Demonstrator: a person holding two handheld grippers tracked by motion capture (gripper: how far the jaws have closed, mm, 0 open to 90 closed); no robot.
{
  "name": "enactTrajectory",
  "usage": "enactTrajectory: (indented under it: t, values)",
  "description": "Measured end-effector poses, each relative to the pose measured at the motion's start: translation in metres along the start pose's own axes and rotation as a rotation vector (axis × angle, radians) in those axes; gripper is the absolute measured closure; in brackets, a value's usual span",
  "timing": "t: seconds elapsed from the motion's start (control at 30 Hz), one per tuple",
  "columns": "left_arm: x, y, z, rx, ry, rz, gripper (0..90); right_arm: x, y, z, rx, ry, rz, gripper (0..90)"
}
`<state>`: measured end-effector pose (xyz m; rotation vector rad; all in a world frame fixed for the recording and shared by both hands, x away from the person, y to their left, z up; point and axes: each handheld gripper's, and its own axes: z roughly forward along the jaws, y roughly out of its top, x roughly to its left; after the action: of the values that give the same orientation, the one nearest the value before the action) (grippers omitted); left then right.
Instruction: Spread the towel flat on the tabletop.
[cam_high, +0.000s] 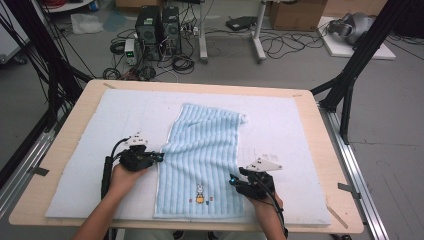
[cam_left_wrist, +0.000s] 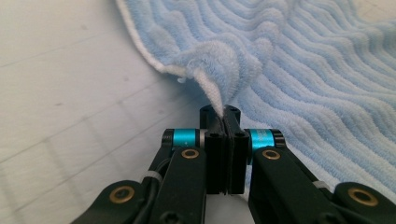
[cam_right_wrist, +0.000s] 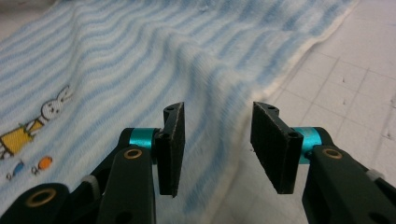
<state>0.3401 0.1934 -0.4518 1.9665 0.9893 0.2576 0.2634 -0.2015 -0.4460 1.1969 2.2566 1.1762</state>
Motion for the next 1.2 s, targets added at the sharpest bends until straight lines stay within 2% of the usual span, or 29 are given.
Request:
enactTrajectory:
  t: [0.1,0.2,0.27,0.3,0.33,0.37,0.4,0.47,0.5,0.53,0.57,0.63,0.73,0.93,1.07,1.2]
  values:
    - [0.008,-0.001,-0.004,-0.002,0.022,-0.011,88.5,0.002,0.001,0.004,0.005,0.004,0.006,54.7]
    - [0.012,-0.001,-0.005,-0.019,0.030,-0.041,88.5,0.005,0.002,0.008,0.003,0.018,0.016,55.0]
    - [0.011,-0.001,-0.005,-0.018,0.029,-0.035,87.7,0.009,0.003,0.011,0.016,0.029,0.002,59.6]
    - [0.011,-0.001,-0.005,-0.021,0.029,-0.041,84.9,0.011,0.003,0.012,0.030,0.024,-0.014,63.2]
    - [0.011,-0.002,-0.006,-0.025,0.031,-0.063,76.7,0.013,0.002,0.013,0.045,0.013,-0.027,64.4]
    - [0.011,-0.003,-0.008,-0.031,0.032,-0.072,63.3,0.014,0.002,0.013,0.047,0.008,-0.031,70.2]
    - [0.011,-0.004,-0.009,-0.038,0.032,-0.074,58.2,0.013,0.003,0.013,0.050,0.017,-0.029,71.4]
    - [0.011,-0.008,-0.015,-0.055,0.025,-0.088,52.1,0.013,0.002,0.012,0.053,0.011,-0.025,69.1]
    - [0.010,-0.010,-0.018,-0.064,0.019,-0.096,49.4,0.012,0.002,0.012,0.049,0.000,-0.025,62.0]
    - [0.010,-0.013,-0.022,-0.076,0.007,-0.098,48.3,0.012,0.002,0.011,0.047,-0.016,-0.014,59.2]
    - [0.009,-0.015,-0.024,-0.080,0.009,-0.100,47.5,0.012,0.001,0.009,0.042,-0.011,-0.002,59.1]
    - [0.006,-0.021,-0.031,-0.086,-0.002,-0.100,44.8,0.012,0.000,0.004,0.027,-0.013,-0.008,59.1]
    - [-0.002,-0.027,-0.042,-0.084,-0.018,-0.084,44.8,0.013,0.000,-0.005,0.012,-0.010,-0.011,59.5]
    - [-0.026,-0.040,-0.055,-0.070,-0.063,-0.053,47.5,0.022,-0.006,-0.020,0.000,0.007,-0.035,60.7]
    - [-0.041,-0.049,-0.056,-0.048,-0.088,-0.038,50.0,0.028,-0.012,-0.027,-0.006,0.022,-0.051,61.8]
    - [-0.051,-0.054,-0.053,-0.013,-0.089,-0.021,51.0,0.034,-0.016,-0.029,-0.001,0.043,-0.054,62.2]
